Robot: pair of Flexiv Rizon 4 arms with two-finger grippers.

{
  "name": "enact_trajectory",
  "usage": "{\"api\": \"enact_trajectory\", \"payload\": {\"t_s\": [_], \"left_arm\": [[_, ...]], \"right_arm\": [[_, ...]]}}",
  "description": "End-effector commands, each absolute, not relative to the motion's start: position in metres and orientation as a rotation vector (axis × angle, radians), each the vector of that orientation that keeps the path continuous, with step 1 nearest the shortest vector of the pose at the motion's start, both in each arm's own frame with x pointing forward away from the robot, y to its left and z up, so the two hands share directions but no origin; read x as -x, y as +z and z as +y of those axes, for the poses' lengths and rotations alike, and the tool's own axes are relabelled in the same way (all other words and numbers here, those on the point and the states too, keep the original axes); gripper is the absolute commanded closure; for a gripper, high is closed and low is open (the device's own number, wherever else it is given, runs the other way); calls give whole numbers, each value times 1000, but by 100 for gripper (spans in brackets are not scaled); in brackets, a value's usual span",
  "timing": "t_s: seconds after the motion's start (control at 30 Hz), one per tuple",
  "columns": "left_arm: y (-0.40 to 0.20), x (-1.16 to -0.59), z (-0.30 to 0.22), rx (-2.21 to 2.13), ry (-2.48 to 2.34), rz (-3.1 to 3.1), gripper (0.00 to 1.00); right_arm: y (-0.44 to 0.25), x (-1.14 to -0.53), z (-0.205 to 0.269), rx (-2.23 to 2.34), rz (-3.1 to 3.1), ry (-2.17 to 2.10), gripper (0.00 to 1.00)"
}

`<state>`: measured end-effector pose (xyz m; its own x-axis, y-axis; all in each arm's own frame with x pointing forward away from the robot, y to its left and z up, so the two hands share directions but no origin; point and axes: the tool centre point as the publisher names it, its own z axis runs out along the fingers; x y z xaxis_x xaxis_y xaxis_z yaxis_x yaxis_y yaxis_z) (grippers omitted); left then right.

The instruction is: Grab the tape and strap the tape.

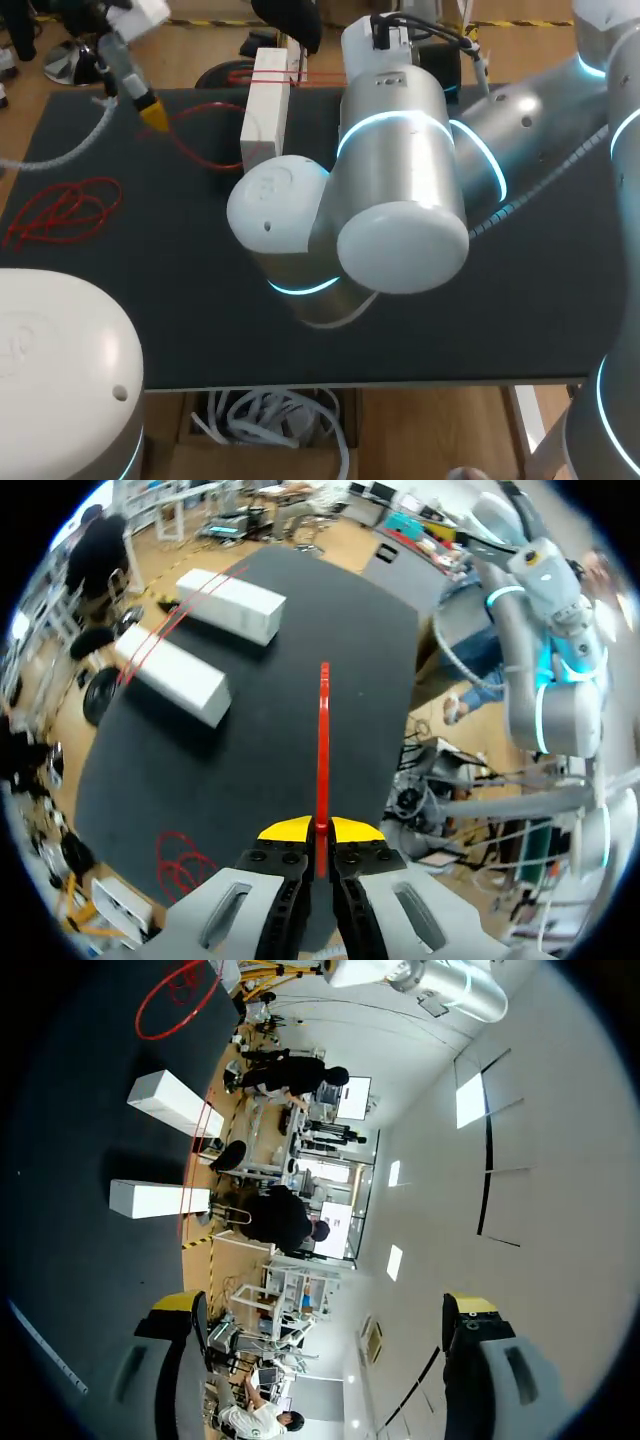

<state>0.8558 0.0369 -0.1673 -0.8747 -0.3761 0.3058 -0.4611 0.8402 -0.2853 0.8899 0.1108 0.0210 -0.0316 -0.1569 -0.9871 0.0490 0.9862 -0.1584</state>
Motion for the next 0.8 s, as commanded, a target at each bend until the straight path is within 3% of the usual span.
{"api": "enact_trajectory", "payload": {"t_s": [0.03,0.5,0.8], "left_arm": [[-190,-849,73,-711,587,-2744,100],[-233,-881,166,-1064,258,-2353,100],[-227,-898,221,-1237,70,-2144,100]], "right_arm": [[23,-890,111,87,1598,-168,0],[23,-890,111,87,1598,-168,0],[23,-890,111,87,1598,-168,0]]}}
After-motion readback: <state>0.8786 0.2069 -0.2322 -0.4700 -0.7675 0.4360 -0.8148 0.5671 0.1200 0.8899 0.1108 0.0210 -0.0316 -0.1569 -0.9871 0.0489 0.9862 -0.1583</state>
